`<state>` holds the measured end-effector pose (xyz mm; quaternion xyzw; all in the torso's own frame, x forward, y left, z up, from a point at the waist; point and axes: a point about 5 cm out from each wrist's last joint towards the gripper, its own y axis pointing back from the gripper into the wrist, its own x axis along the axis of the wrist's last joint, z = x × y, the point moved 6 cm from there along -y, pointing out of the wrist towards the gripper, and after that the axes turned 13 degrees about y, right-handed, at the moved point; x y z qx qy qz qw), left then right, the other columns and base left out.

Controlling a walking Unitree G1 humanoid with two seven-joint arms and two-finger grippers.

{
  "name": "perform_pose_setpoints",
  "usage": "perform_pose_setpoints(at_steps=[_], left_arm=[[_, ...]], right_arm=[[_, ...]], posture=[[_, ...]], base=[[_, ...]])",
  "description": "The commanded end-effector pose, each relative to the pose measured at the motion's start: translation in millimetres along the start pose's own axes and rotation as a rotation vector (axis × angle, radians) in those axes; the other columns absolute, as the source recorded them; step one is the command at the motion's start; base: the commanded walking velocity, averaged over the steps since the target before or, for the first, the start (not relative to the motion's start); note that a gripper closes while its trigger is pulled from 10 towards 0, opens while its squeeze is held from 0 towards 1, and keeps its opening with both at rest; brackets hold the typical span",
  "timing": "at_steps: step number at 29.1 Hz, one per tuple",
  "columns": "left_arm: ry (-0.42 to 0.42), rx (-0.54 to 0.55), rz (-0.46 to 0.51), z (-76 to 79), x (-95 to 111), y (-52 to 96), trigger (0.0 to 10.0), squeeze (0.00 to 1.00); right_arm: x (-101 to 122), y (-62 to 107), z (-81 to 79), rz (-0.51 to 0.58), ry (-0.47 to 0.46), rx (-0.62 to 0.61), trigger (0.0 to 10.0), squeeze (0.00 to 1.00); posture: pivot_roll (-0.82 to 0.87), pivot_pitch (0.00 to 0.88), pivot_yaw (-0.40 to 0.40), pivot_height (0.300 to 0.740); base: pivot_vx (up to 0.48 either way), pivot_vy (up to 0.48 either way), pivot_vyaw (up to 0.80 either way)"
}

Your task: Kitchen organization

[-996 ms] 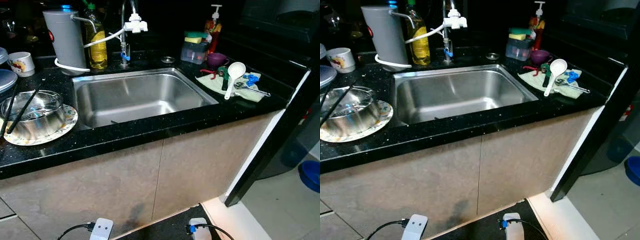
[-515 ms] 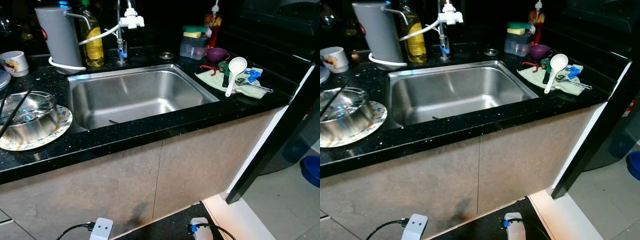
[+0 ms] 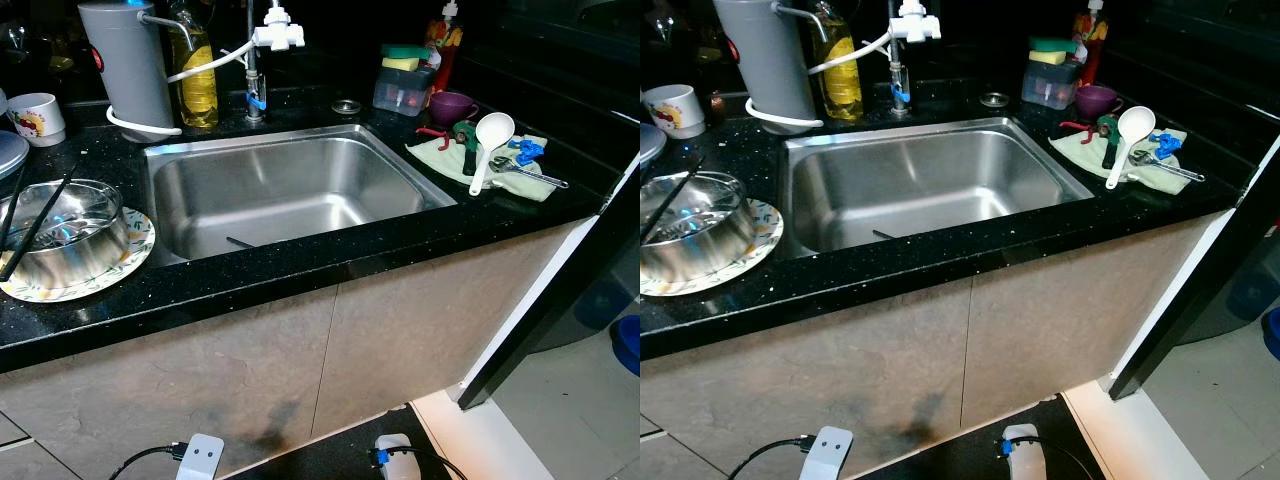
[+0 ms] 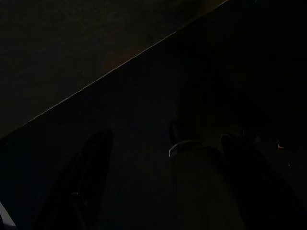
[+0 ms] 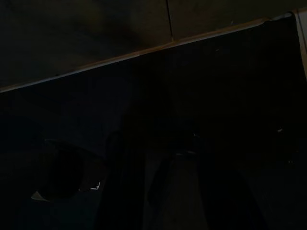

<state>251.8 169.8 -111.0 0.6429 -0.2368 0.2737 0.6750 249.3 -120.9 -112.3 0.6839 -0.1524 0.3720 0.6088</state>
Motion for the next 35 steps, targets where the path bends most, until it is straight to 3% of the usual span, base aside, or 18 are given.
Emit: perform_pose_setpoints(at_steps=[1,8,35], left_arm=[[-0.004,0.011,-0.013,-4.5,-4.2,1.2,10.0,0.00],[0.007,0.005,-0.015,-2.5,-3.7,0.9,10.0,0.00],[0.013,-0.001,-0.026,-4.2,-4.2,1.4,10.0,0.00]], right_arm=[[-6.6,1.4,-0.1,-0.014,-0.013,-0.002,10.0,0.00],[-6.1,1.3,-0.1,-0.013,-0.014,-0.001,10.0,0.00],[-5.7,0.8,-1.6,-0.013,-0.022,0.002,10.0,0.00]], posture=[[-0.04,0.119,-0.044,0.740],[-0.04,0.120,-0.044,0.740],[-0.04,0.123,-0.040,0.740]], base=[[0.000,0.000,0.00],[0.000,0.089,0.00],[0.000,0.422,0.00]])
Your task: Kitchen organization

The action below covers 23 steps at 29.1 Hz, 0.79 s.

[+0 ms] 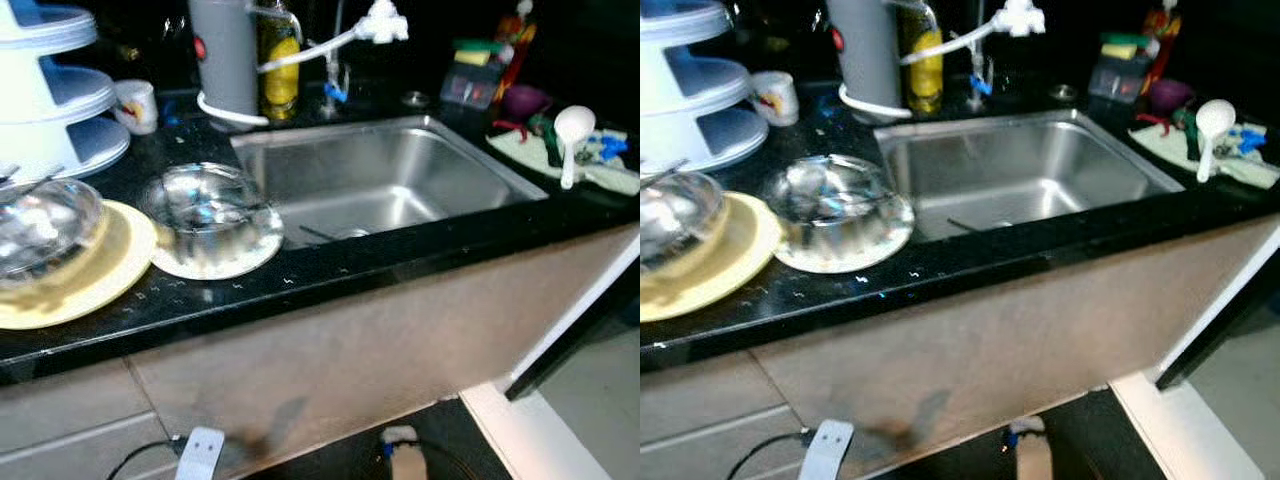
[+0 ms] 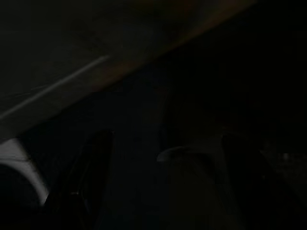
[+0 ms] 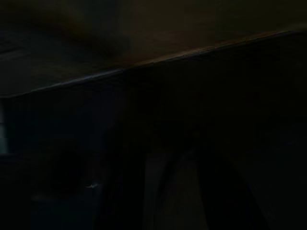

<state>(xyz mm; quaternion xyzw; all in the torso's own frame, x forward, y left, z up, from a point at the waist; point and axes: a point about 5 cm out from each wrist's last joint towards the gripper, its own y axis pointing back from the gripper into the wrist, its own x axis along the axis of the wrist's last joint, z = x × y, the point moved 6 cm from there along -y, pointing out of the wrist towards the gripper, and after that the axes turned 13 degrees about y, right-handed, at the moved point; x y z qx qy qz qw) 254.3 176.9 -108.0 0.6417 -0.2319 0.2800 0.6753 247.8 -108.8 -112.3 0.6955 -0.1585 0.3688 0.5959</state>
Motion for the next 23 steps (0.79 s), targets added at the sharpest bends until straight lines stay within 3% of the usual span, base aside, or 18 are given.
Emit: perform_pose_setpoints(at_steps=[1,21,23], left_arm=[[-0.003,-0.004,-0.028,2.5,-8.5,0.8,10.0,0.00],[-0.013,-0.004,-0.048,-1.8,-12.5,1.3,10.0,0.00],[-0.029,-0.014,-0.052,-0.6,-13.7,1.5,10.0,0.00]], right_arm=[[-7.3,2.7,10.4,-0.024,0.002,-0.024,10.0,0.00],[-11.5,4.4,13.6,-0.029,-0.009,-0.031,10.0,0.00],[-11.7,4.6,14.2,-0.030,-0.008,-0.032,10.0,0.00]], posture=[[-0.04,0.123,-0.040,0.740],[-0.04,0.138,-0.039,0.740],[-0.04,0.138,-0.039,0.740]], base=[[0.000,0.428,0.00],[0.000,0.422,0.00],[0.000,0.000,0.00]])
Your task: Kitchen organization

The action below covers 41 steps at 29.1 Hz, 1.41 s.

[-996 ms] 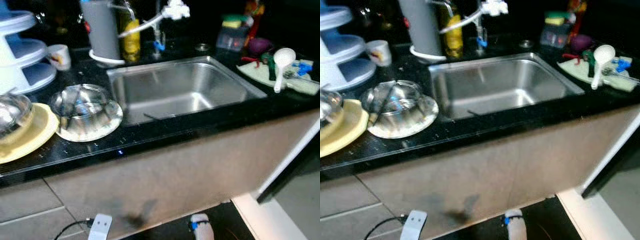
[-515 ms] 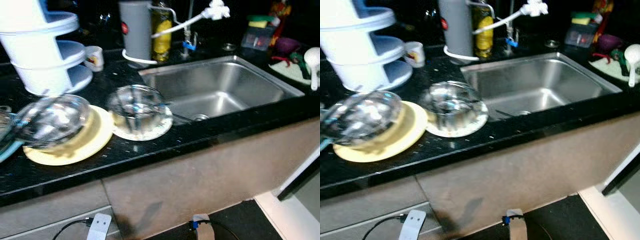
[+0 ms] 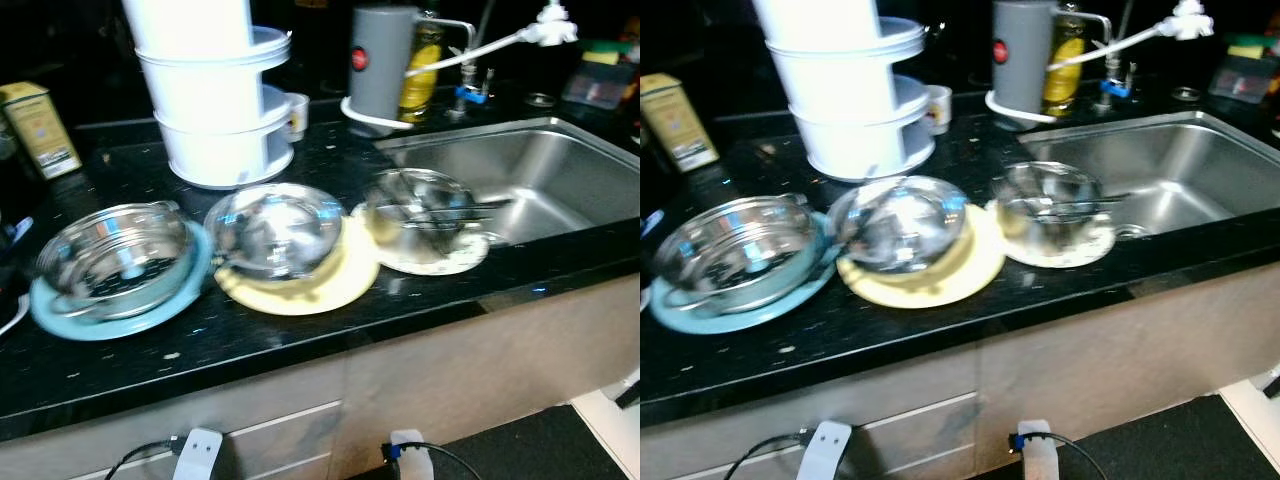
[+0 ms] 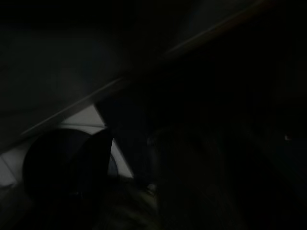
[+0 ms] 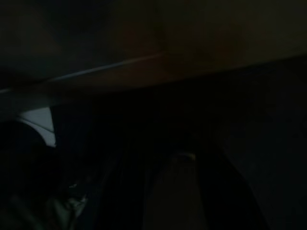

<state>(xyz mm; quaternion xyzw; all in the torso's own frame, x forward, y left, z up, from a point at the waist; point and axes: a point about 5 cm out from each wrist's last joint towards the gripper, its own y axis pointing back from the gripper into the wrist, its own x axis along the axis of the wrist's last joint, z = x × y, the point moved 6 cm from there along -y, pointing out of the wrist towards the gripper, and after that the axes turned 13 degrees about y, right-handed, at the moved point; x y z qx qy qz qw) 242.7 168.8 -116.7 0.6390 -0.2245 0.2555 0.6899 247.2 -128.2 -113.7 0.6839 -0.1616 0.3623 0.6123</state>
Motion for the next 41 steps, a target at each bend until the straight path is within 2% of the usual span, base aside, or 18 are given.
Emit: perform_pose_setpoints(at_steps=[1,4,17,19,27,41], left_arm=[[-0.028,0.009,-0.006,-6.7,0.3,0.7,10.0,0.00],[-0.051,0.000,-0.021,-5.5,-3.4,1.1,10.0,0.00],[-0.058,0.000,-0.034,-4.1,-8.3,1.2,10.0,0.00],[-0.038,0.004,-0.023,-4.1,-7.1,1.3,10.0,0.00],[-0.062,0.017,-0.023,-6.5,-7.7,1.4,10.0,0.00],[-0.025,0.028,-0.010,-8.7,-7.5,1.8,10.0,0.00]], right_arm=[[-6.2,0.7,-3.8,-0.018,-0.009,0.008,10.0,0.00],[-6.5,0.9,-3.4,-0.018,-0.009,0.007,10.0,0.00],[-11.0,2.4,-1.7,-0.027,-0.011,0.002,10.0,0.00],[-11.0,2.4,-1.6,-0.027,-0.011,0.002,10.0,0.00],[-11.3,2.4,-2.1,-0.029,-0.007,0.009,10.0,0.00],[-8.8,1.4,-4.6,-0.026,0.005,0.020,10.0,0.00]], posture=[[-0.04,0.138,-0.039,0.740],[-0.04,0.138,-0.039,0.740],[-0.04,0.148,-0.039,0.740],[-0.04,0.148,-0.039,0.740],[-0.04,0.147,-0.041,0.740],[-0.04,0.140,-0.042,0.740]], base=[[0.000,0.000,0.00],[0.000,-0.160,0.00],[0.000,-0.480,0.00],[0.000,0.000,0.00],[0.000,0.000,0.00],[0.000,0.000,0.00]])
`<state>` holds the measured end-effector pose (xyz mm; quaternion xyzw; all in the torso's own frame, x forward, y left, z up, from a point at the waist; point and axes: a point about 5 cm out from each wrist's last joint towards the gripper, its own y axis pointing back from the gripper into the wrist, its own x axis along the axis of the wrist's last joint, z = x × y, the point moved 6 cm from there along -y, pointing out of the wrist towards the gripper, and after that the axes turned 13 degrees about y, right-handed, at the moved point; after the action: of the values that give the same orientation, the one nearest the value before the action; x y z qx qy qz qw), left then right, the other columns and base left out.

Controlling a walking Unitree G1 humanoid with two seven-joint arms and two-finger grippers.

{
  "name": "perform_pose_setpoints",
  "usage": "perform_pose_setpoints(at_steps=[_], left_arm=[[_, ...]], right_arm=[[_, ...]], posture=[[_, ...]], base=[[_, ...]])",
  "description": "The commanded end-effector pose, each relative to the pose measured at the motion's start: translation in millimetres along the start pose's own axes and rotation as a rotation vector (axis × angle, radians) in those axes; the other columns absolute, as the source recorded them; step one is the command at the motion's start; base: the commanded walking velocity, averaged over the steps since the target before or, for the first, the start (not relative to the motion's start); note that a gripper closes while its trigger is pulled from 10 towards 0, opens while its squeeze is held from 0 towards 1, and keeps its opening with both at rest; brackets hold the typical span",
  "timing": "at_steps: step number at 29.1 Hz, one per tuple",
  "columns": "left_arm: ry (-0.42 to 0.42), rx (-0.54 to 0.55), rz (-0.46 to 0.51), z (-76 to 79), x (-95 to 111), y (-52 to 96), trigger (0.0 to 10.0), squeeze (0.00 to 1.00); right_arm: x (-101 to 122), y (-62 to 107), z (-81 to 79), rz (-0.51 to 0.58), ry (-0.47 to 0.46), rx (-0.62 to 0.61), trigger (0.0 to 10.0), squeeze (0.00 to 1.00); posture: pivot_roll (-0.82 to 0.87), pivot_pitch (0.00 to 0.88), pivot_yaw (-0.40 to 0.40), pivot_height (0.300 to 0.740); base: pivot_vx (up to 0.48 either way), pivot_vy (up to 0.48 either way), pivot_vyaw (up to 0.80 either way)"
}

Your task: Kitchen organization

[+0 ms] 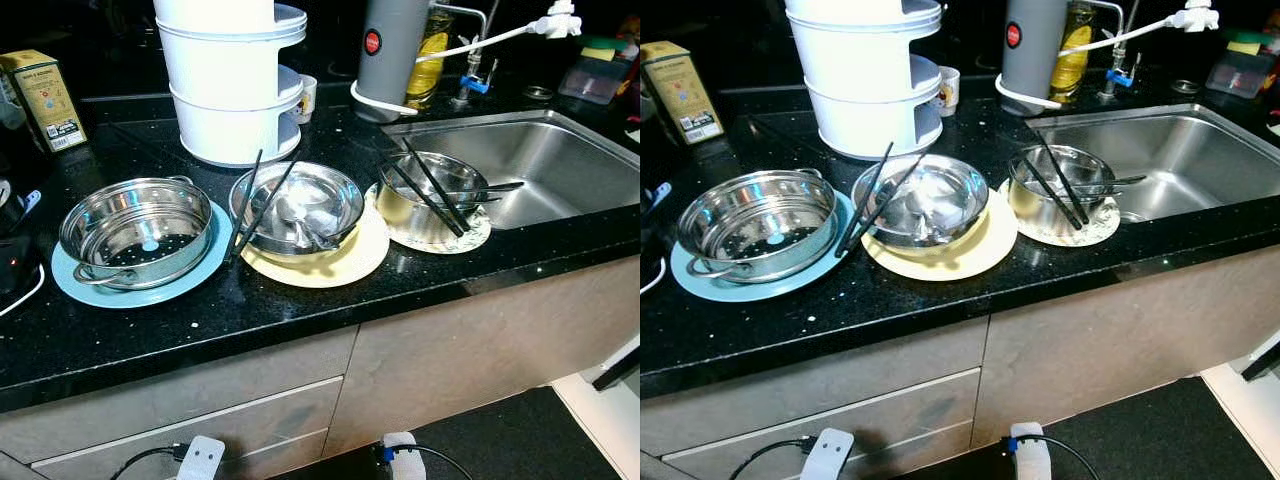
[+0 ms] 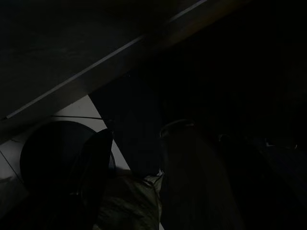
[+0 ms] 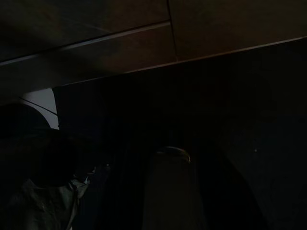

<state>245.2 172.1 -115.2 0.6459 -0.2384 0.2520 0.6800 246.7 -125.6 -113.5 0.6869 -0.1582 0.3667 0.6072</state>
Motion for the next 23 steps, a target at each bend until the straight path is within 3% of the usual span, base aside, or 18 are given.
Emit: perform_pose_setpoints(at_steps=[1,9,18,23], left_arm=[[0.010,0.012,-0.022,-4.8,-9.8,2.0,10.0,0.00],[0.011,0.006,-0.002,-3.4,-1.1,0.9,10.0,0.00],[0.005,0.009,0.011,-3.5,2.7,1.1,10.0,0.00],[0.033,0.016,0.043,-3.4,8.2,1.2,10.0,0.00]], right_arm=[[-9.2,1.5,-1.9,-0.030,-0.001,0.005,10.0,0.00],[-9.0,1.5,-1.5,-0.028,0.000,0.003,10.0,0.00],[-7.7,1.2,-1.1,-0.026,0.001,0.002,10.0,0.00],[-7.3,1.2,0.0,-0.026,0.000,0.000,10.0,0.00]], posture=[[-0.04,0.139,-0.041,0.740],[-0.04,0.139,-0.042,0.740],[-0.04,0.144,-0.044,0.740],[-0.05,0.144,-0.045,0.740]], base=[[0.000,0.000,0.00],[0.000,0.000,0.00],[0.000,-0.480,0.00],[0.000,0.000,0.00]])
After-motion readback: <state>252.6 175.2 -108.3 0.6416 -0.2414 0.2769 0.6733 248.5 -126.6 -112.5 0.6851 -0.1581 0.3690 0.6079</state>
